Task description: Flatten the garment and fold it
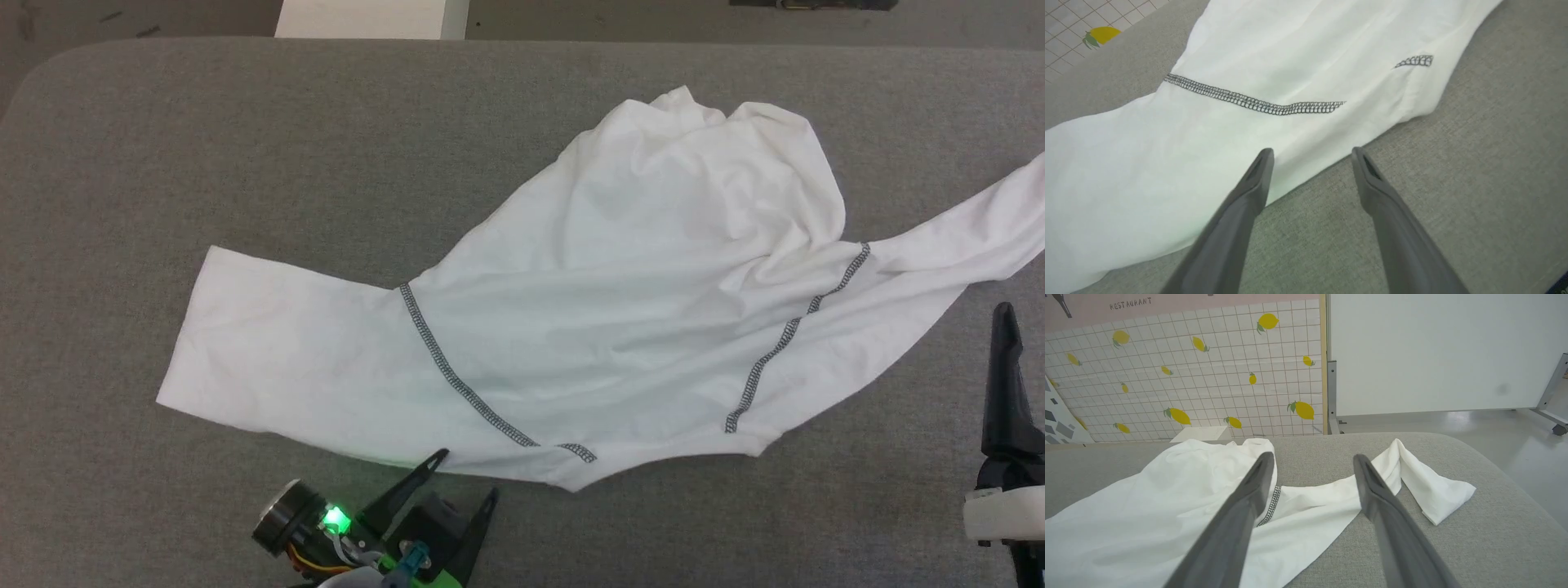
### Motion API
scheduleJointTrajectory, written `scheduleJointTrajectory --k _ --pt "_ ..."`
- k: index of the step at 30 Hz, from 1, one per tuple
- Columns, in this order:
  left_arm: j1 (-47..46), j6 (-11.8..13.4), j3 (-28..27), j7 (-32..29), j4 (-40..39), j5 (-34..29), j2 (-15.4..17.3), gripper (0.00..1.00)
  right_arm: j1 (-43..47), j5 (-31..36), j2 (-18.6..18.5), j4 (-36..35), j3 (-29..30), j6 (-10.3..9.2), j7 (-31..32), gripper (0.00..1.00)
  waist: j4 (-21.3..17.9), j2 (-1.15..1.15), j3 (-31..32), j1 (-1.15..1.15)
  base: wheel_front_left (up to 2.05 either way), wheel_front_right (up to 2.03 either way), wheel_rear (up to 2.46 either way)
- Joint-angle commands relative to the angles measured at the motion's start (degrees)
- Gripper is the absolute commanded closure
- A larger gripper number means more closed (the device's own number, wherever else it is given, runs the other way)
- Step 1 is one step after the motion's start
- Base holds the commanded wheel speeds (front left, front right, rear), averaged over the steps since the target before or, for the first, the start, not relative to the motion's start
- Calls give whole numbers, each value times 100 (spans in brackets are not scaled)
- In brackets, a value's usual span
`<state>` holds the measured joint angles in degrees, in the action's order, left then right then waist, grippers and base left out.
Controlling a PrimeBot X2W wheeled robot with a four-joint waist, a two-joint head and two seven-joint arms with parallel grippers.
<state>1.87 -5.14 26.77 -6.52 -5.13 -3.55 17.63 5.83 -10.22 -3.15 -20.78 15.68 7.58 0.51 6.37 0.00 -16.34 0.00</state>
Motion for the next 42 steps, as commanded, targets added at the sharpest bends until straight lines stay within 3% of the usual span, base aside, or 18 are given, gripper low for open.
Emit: scheduleJointTrajectory --k 1,5,11,12,17,21,26,30,37,42 --pt "-126 -53 63 -100 120 -52 56 0 -92 -27 -15 -21 -22 -9 10 0 -31 0 -35 0 0 0 0" --pt "-343 -94 142 -277 432 -11 69 0 -111 -75 -61 -36 -58 -9 25 0 -100 0 -96 0 0 0 0" --pt "-615 144 59 -48 895 -75 -34 0 -128 -126 -121 -33 -62 -9 30 0 -183 0 -151 0 0 0 0" --pt "-641 197 38 8 978 -66 -63 100 -133 -132 -129 -21 -78 -9 34 0 -197 0 -146 0 0 0 0" --pt "-598 552 -264 401 999 210 -260 100 -176 -238 -307 4 -307 -9 202 0 -220 0 -100 0 0 0 0" --pt "-462 710 -437 622 792 422 -334 100 -152 -600 -668 100 -701 -9 815 0 -204 0 -69 0 0 0 0" --pt "-425 714 -376 634 569 505 -406 100 -23 -858 -1707 141 -1374 -9 1856 0 -102 0 -137 0 0 0 0" --pt "-503 711 -311 655 485 541 -489 100 7 -1001 -2189 168 -1441 -9 2348 0 -21 0 -250 0 0 0 0" --pt "-688 720 -228 717 479 544 -573 100 -72 -985 -2950 271 -1829 -9 2499 0 106 0 -532 0 0 0 0" --pt "-791 717 -179 769 499 545 -601 100 -332 -890 -3148 477 -2083 -9 2309 0 221 0 -710 0 0 0 0"
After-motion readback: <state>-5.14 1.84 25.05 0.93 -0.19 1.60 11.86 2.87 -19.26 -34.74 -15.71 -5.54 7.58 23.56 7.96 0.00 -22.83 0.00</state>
